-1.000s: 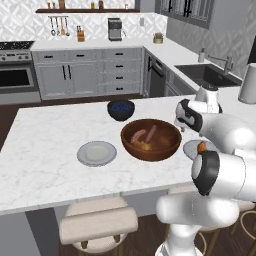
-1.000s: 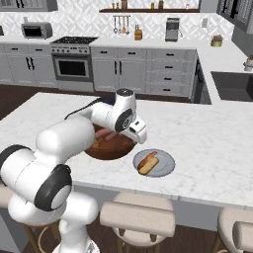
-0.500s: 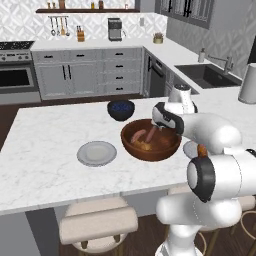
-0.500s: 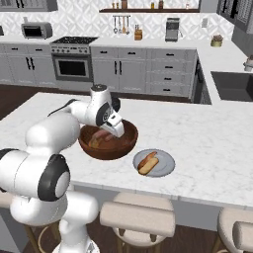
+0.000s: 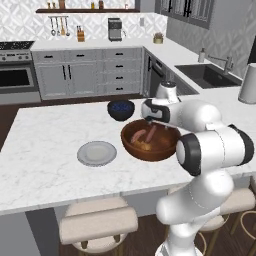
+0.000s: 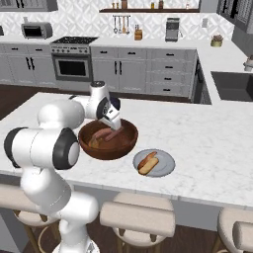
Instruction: Place one bun and one sausage from the bowl on each plate.
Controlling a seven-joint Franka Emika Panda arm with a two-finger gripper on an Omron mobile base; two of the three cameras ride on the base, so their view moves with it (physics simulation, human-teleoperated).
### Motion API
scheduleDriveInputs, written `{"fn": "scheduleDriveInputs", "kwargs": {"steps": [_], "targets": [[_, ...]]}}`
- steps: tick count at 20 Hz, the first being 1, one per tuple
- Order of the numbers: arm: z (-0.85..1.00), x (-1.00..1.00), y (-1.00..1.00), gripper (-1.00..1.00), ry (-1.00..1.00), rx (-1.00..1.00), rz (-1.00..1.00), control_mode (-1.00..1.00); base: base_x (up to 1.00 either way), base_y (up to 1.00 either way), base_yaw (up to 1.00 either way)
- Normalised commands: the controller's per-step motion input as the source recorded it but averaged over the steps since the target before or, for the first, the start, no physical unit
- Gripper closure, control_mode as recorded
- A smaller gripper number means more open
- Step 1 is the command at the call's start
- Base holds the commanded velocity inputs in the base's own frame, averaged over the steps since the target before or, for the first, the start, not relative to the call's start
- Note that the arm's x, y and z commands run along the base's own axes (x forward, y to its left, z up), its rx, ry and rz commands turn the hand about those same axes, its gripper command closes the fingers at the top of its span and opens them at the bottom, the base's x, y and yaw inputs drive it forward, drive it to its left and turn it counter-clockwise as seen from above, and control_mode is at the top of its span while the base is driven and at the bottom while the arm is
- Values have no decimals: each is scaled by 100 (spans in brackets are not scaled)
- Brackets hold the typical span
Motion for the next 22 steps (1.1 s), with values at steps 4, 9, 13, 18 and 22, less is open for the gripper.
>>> {"fn": "scheduleDriveInputs", "kwargs": {"steps": [4,9,13,18,22], "targets": [[-6,54,0,-100,0,5,-2,-100,0,0,0],[-18,27,0,-100,0,1,0,-100,0,0,0],[-33,21,0,-100,0,0,0,-100,0,0,0],[-31,12,0,-100,0,1,0,-100,0,0,0],[-29,12,0,-100,0,4,0,-100,0,0,0]]}}
